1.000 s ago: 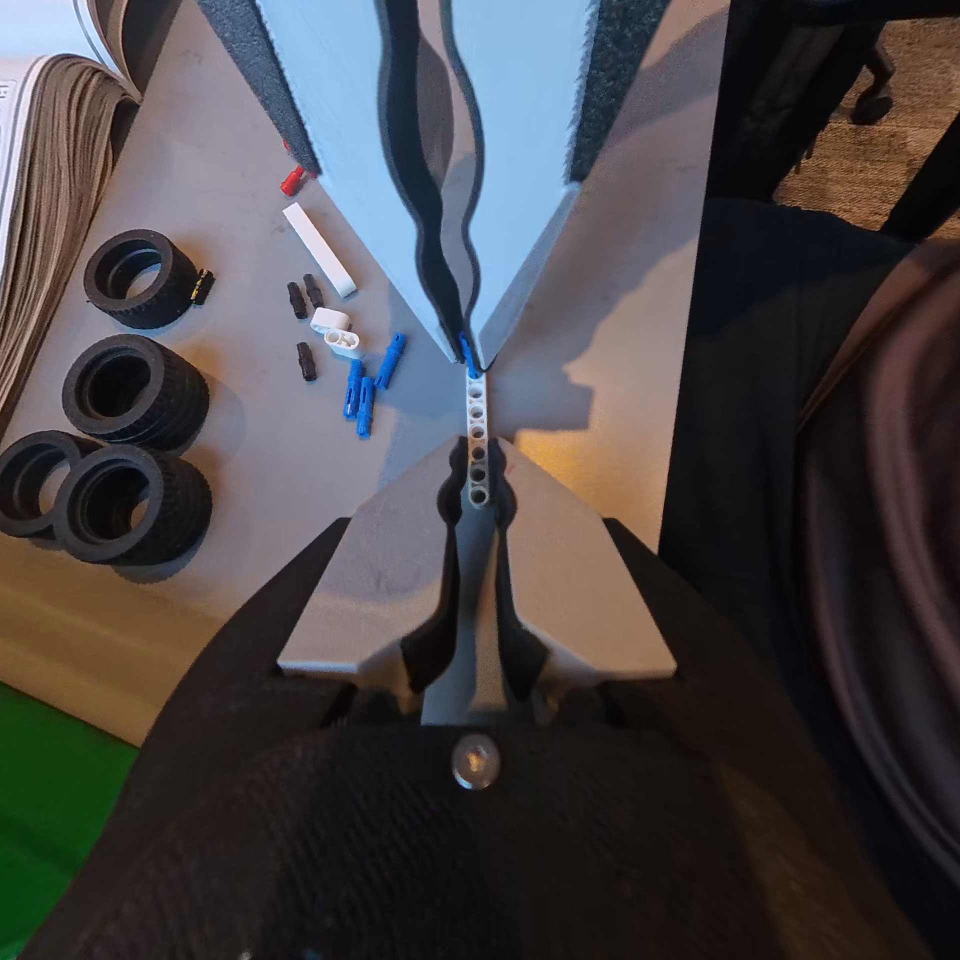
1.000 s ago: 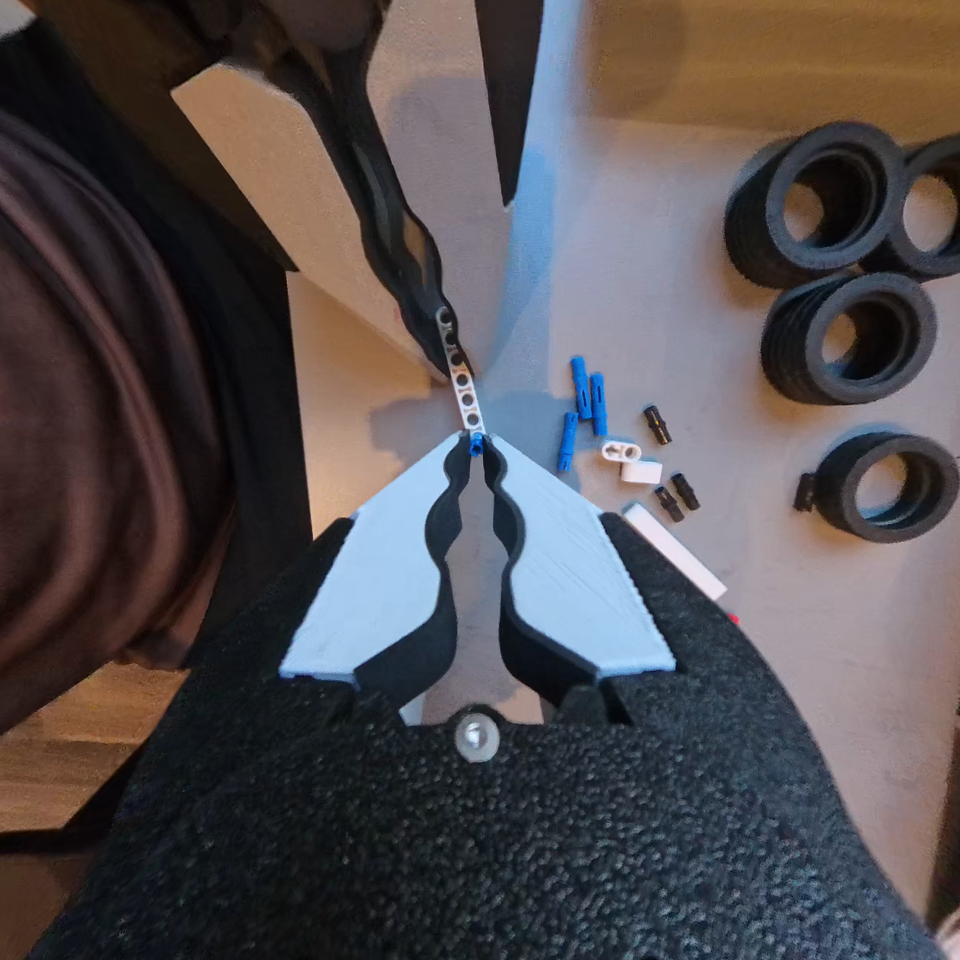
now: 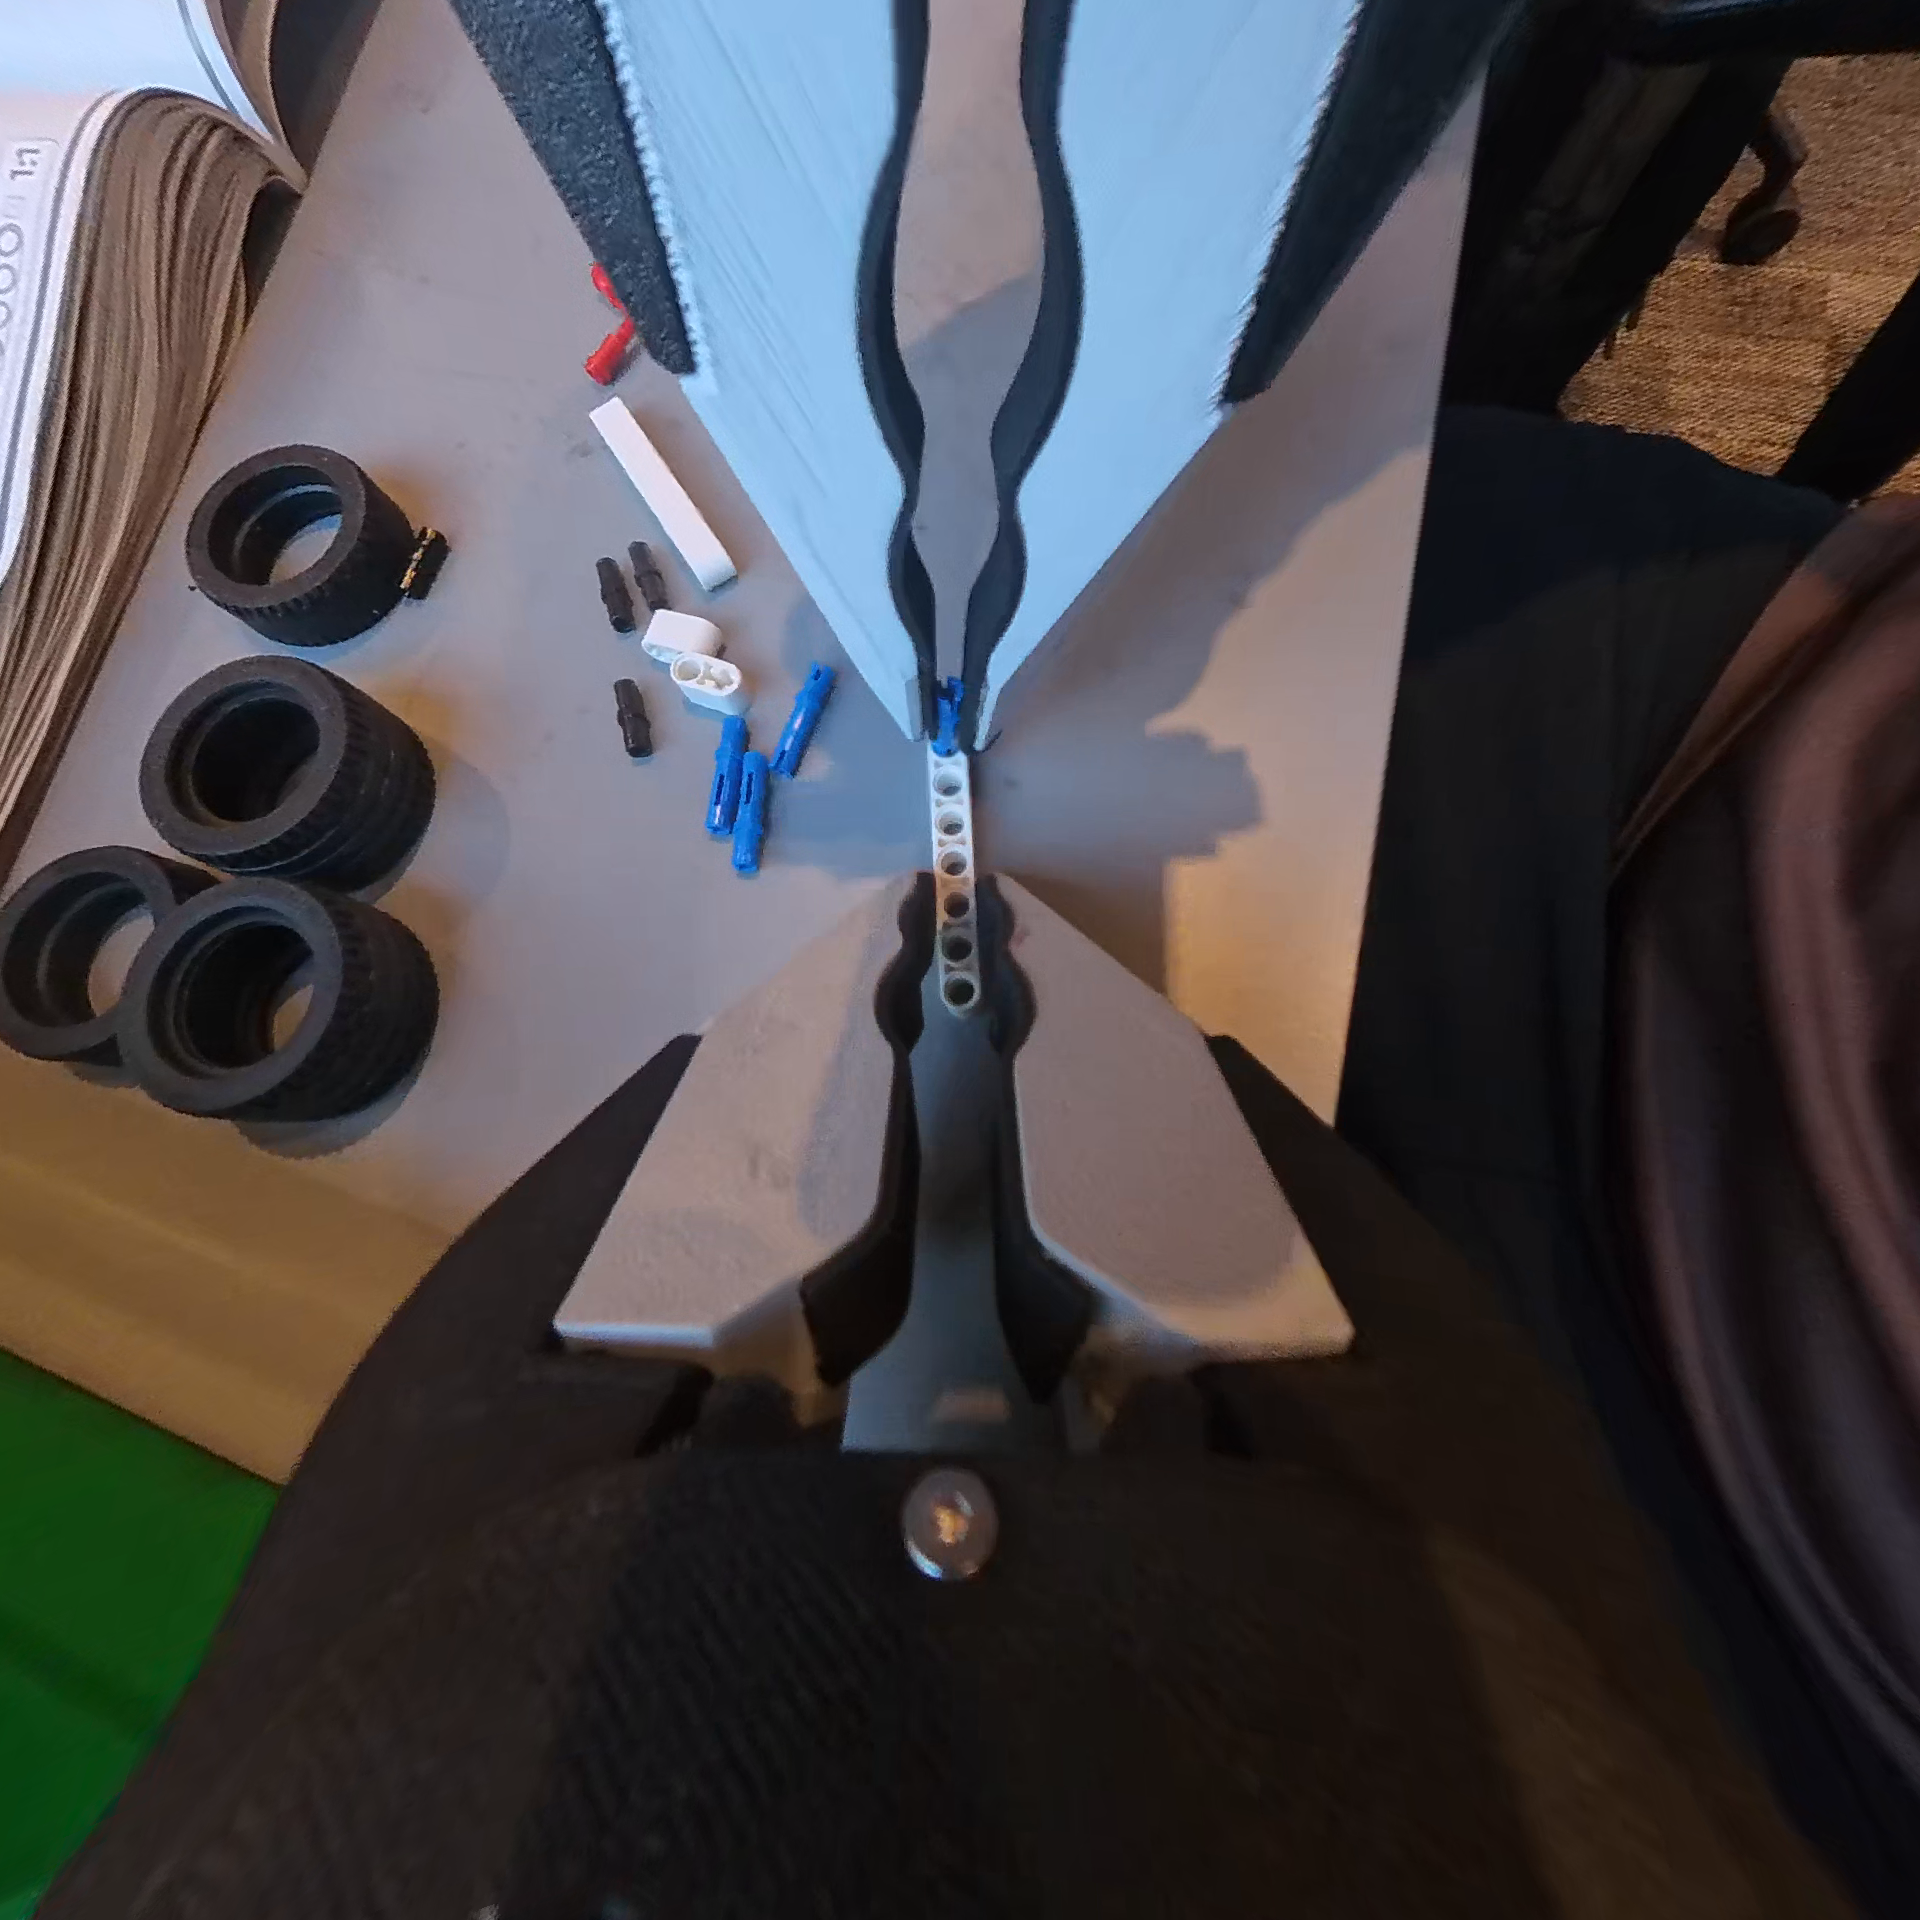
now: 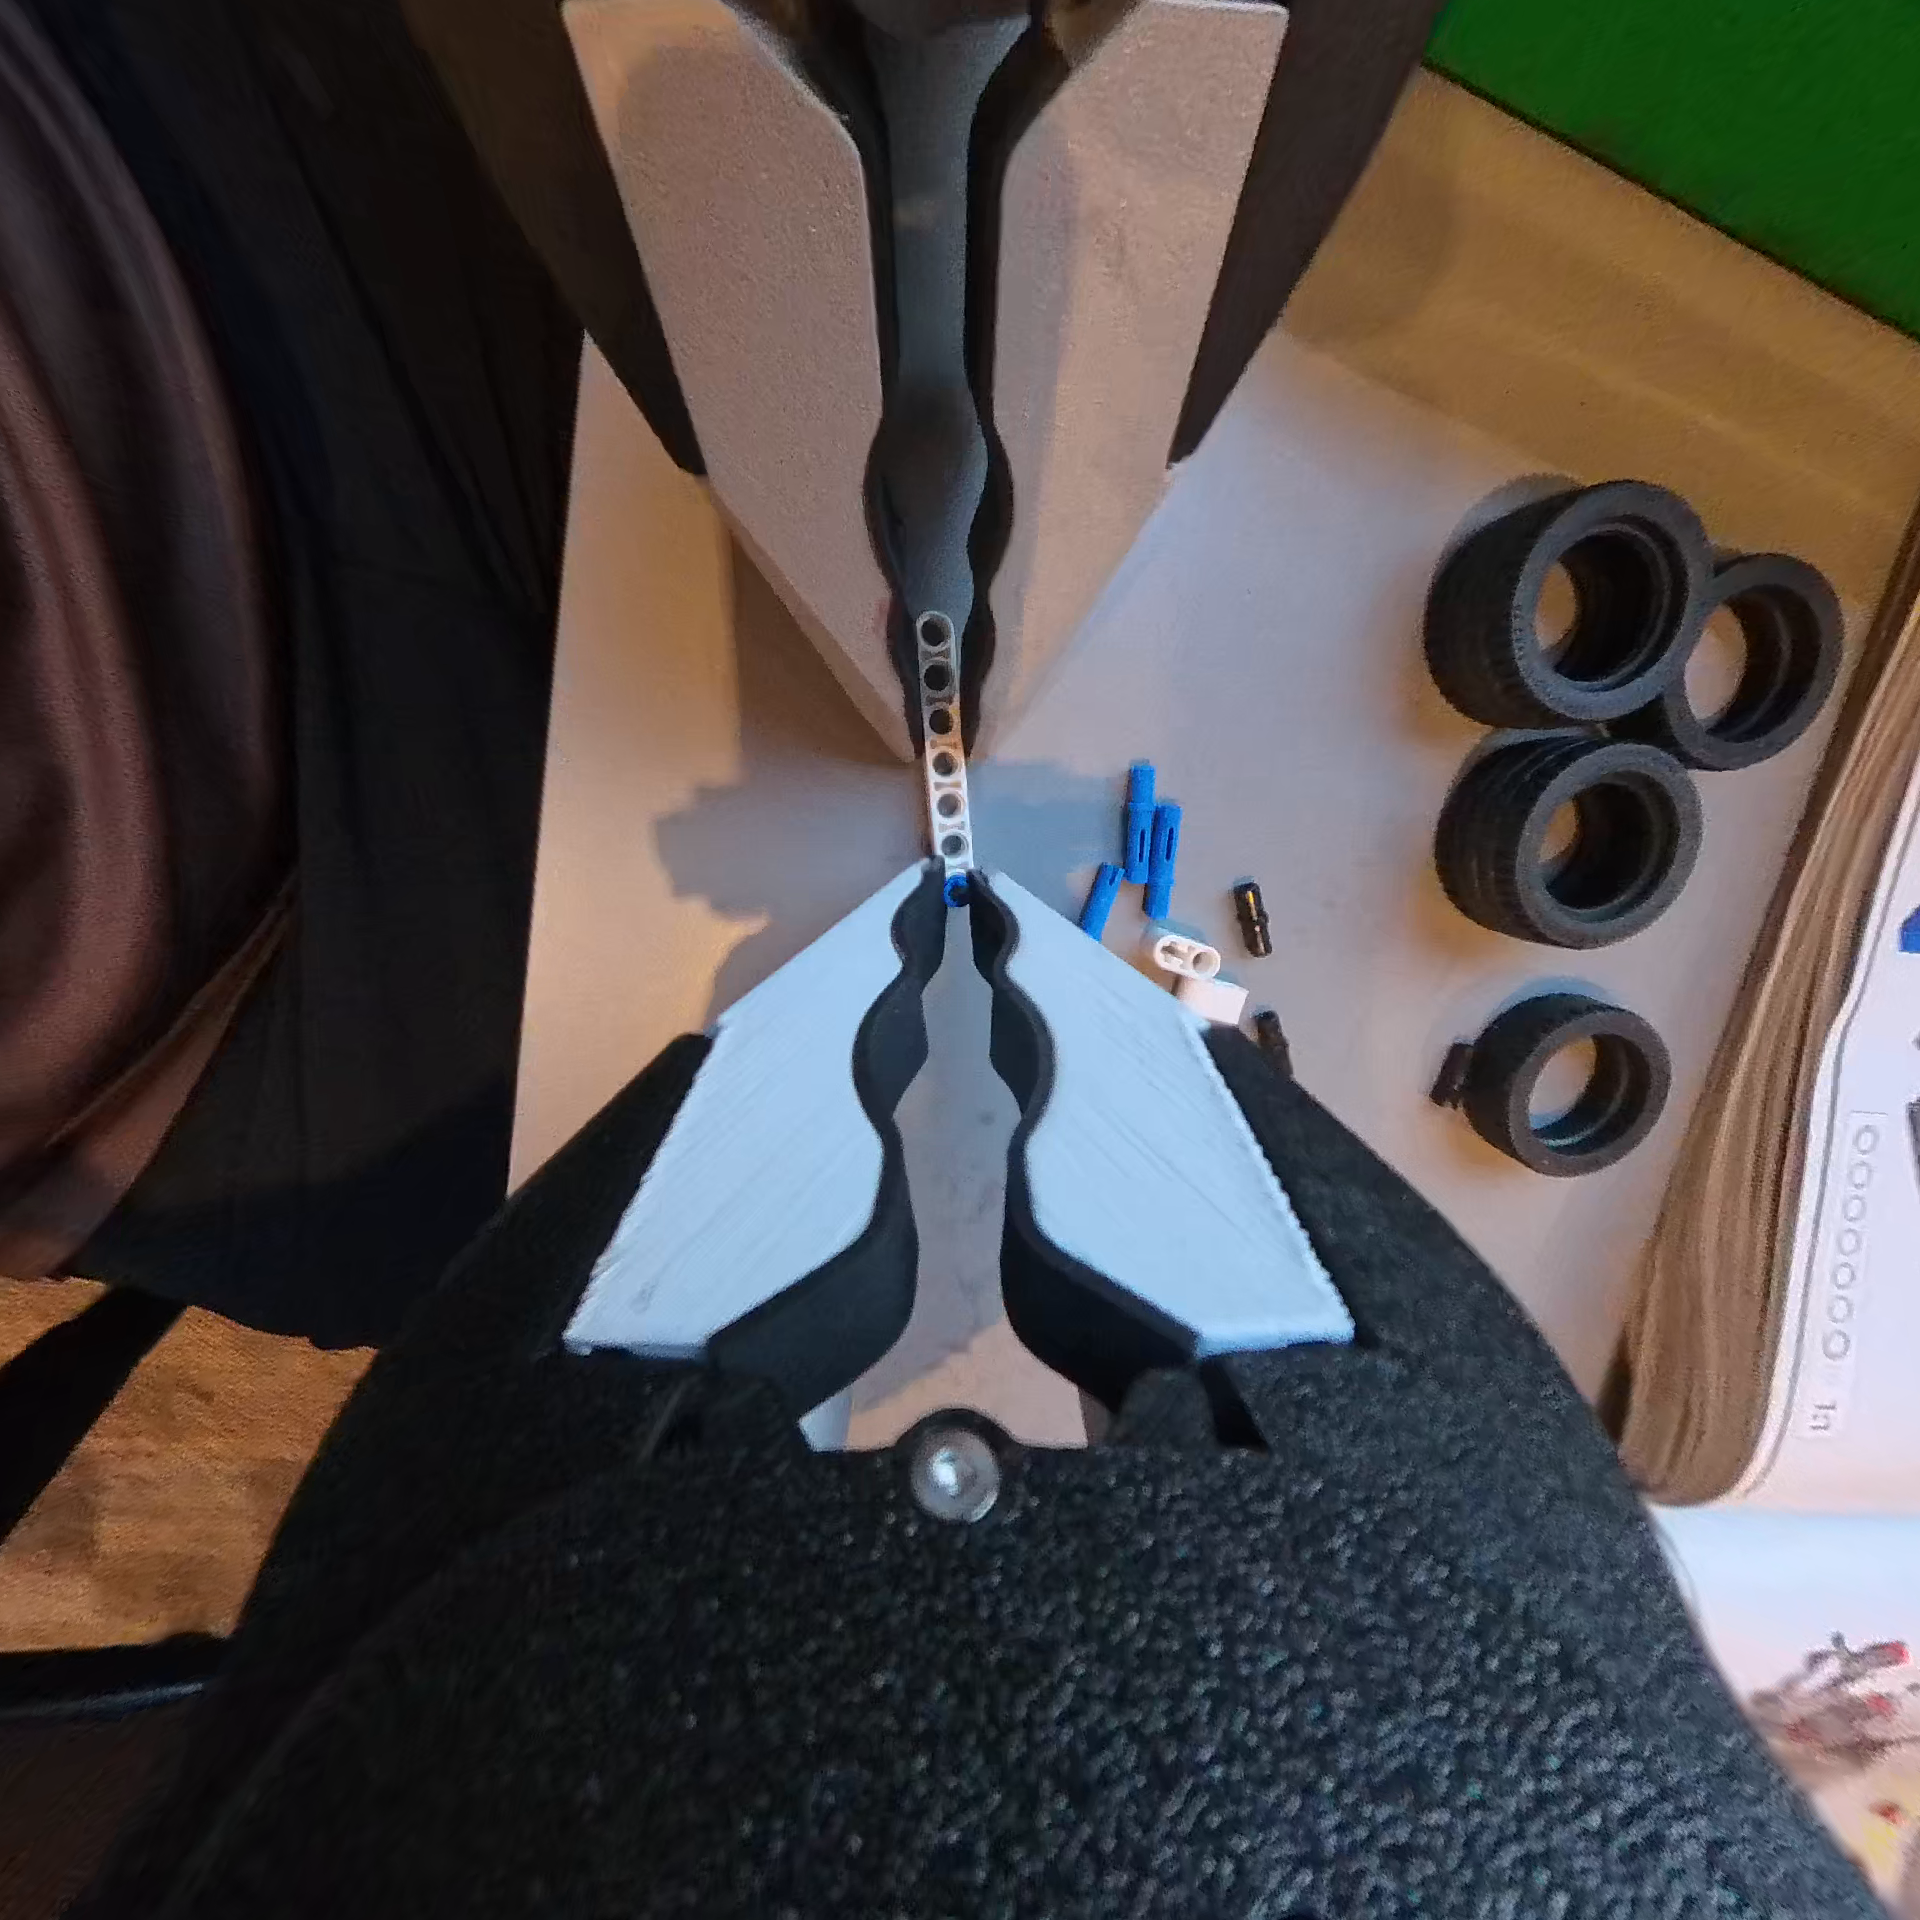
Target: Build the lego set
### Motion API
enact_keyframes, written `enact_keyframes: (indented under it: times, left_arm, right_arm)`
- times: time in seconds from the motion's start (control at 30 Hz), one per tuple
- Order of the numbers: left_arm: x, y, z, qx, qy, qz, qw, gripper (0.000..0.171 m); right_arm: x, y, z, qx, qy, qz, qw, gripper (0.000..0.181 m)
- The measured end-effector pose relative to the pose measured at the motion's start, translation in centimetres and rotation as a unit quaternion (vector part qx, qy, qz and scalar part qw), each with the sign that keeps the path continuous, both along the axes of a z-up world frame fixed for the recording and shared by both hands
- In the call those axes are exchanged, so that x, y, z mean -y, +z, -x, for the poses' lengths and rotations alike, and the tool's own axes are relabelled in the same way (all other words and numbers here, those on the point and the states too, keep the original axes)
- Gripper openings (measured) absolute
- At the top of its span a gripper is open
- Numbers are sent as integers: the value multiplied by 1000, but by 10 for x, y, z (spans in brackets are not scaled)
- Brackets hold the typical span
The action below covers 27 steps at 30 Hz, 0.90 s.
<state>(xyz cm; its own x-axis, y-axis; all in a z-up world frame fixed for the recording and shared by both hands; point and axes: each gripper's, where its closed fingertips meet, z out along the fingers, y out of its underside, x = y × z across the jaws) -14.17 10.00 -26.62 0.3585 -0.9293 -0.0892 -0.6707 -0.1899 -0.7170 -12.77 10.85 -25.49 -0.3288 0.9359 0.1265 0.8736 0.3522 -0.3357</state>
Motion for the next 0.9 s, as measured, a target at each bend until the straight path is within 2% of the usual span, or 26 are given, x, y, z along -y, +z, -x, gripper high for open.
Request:
enact_keyframes:
  times: [0.23, 0.33, 0.43, 0.5, 0.73, 0.9]
  left_arm:
    - [0, 0, 0, 1, 1, 2, 1000, 4]
    - [0, 0, 0, 3, 1, 6, 1000, 5]
    - [-1, 0, 0, 1, 1, 1, 1000, 5]
    - [-1, 0, 0, -2, 0, -5, 1000, 5]
    - [-4, 0, 1, 3, 10, 4, 1000, 5]
    - [-4, 0, 1, 3, 9, 5, 1000, 5]
  right_arm:
    - [-1, 0, -3, -51, -105, 134, 984, 4]
    - [-1, 0, -4, -62, -103, 119, 986, 4]
    - [-1, -3, -3, -40, -55, 39, 997, 4]
    - [-2, -7, -1, -15, -37, 15, 999, 5]
    - [-5, -5, 1, -43, -98, 72, 992, 5]
    - [-10, 14, 2, -121, -139, 74, 980, 13]
